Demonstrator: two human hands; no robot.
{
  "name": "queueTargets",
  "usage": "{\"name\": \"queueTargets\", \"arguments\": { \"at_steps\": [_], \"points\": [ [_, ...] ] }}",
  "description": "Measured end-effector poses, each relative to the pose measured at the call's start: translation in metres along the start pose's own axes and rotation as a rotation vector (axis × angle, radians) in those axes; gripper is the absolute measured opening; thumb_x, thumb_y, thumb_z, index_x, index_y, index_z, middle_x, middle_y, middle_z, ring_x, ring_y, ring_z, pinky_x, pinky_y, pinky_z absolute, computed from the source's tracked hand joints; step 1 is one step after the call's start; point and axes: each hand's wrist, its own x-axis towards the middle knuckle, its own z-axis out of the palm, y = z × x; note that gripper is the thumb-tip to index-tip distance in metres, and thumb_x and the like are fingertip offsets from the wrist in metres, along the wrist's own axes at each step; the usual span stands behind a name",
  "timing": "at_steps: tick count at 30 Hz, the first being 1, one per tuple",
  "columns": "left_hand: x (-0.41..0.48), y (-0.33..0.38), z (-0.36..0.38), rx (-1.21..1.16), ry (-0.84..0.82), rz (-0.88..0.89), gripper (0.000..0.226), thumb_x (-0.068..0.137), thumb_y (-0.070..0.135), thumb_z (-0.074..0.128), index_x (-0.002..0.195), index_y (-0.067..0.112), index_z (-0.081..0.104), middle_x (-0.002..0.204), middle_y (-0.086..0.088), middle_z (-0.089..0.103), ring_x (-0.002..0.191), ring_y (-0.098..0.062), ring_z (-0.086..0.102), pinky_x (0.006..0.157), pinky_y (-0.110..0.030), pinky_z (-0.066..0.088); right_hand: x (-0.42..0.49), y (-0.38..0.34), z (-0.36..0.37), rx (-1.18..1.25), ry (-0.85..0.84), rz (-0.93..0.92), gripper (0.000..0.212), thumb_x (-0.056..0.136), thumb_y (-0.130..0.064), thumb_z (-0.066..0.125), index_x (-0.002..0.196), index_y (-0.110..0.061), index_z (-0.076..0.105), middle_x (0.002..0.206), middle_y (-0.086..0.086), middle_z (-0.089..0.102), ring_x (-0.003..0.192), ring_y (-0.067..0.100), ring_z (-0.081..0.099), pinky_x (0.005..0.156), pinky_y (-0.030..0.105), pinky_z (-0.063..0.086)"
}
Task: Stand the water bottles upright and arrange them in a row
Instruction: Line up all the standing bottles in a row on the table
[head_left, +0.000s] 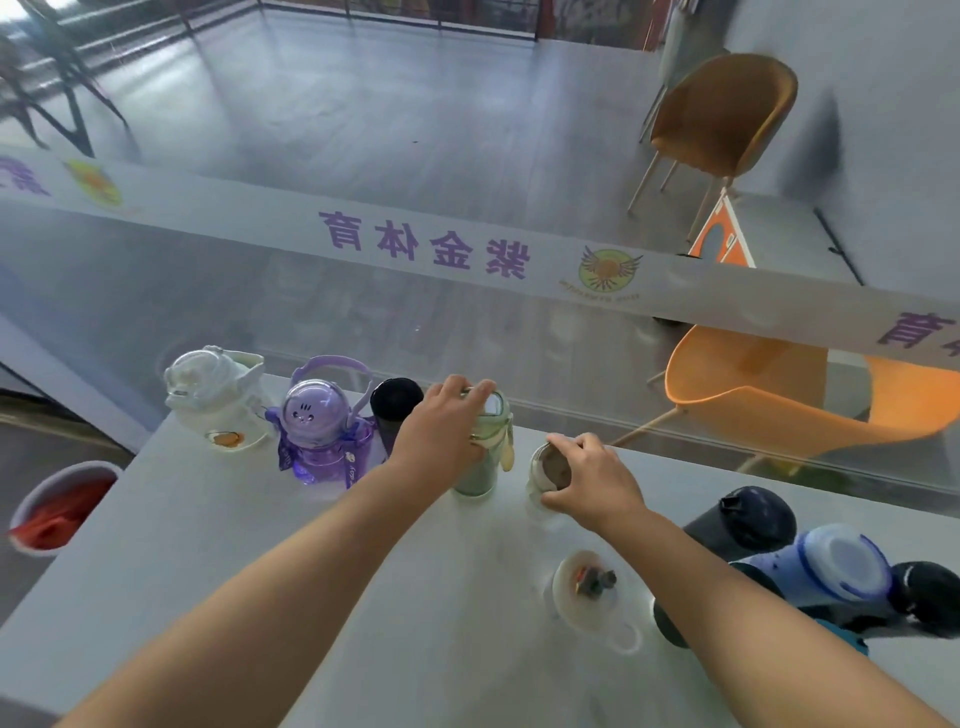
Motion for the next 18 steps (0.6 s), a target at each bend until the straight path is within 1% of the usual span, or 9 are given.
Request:
{"name": "queueTargets", "arguments": {
  "at_steps": [5, 9, 14, 16, 18],
  "points": [
    [0.000, 0.007, 0.005, -0.035, 0.054, -0.052, 0.070, 0.073, 0.021, 0.069, 0.134, 0.023, 0.035, 0.125, -0.008, 0.043, 0.115, -0.026, 0.039, 0.089, -0.035, 0.043, 0.010, -0.005, -0.001, 0.002, -0.007, -0.015, 0.075, 0.072, -0.041, 0.069, 0.137, -0.032, 0.032, 0.125, 0.003, 0.044, 0.109, 0.022, 0.042, 0.087, 0.033, 0.043],
    [-0.003, 0.010, 0.011, -0.048, 0.078, -0.075, 0.071, 0.074, 0.020, 0.069, 0.135, 0.023, 0.033, 0.126, -0.010, 0.041, 0.116, -0.027, 0.037, 0.096, -0.034, 0.038, 0.009, -0.005, 0.001, -0.007, -0.015, 0.001, 0.076, 0.074, -0.042, 0.069, 0.138, -0.032, 0.030, 0.126, 0.004, 0.043, 0.112, 0.024, 0.042, 0.089, 0.034, 0.044],
    [-0.004, 0.011, 0.013, -0.042, 0.102, -0.092, 0.072, 0.075, 0.022, 0.070, 0.136, 0.023, 0.032, 0.127, -0.011, 0.041, 0.117, -0.028, 0.037, 0.098, -0.035, 0.037, 0.010, -0.004, 0.001, 0.004, -0.033, 0.002, 0.079, 0.075, -0.042, 0.068, 0.141, -0.032, 0.027, 0.127, 0.004, 0.042, 0.114, 0.023, 0.040, 0.091, 0.034, 0.043],
    [-0.004, 0.011, 0.015, -0.041, 0.108, -0.085, 0.073, 0.076, 0.023, 0.068, 0.138, 0.023, 0.029, 0.128, -0.011, 0.041, 0.118, -0.028, 0.036, 0.099, -0.035, 0.036, 0.011, -0.002, 0.001, 0.008, -0.054, -0.003, 0.082, 0.075, -0.042, 0.068, 0.142, -0.033, 0.021, 0.127, 0.004, 0.041, 0.114, 0.023, 0.040, 0.091, 0.034, 0.044],
    [-0.005, 0.010, 0.016, -0.027, 0.108, -0.075, 0.075, 0.077, 0.025, 0.067, 0.140, 0.023, 0.026, 0.129, -0.012, 0.040, 0.118, -0.028, 0.036, 0.100, -0.035, 0.035, 0.010, 0.000, 0.000, 0.026, -0.070, 0.003, 0.089, 0.077, -0.043, 0.068, 0.144, -0.033, 0.011, 0.128, 0.005, 0.040, 0.114, 0.022, 0.042, 0.089, 0.035, 0.045]
  ]
}}
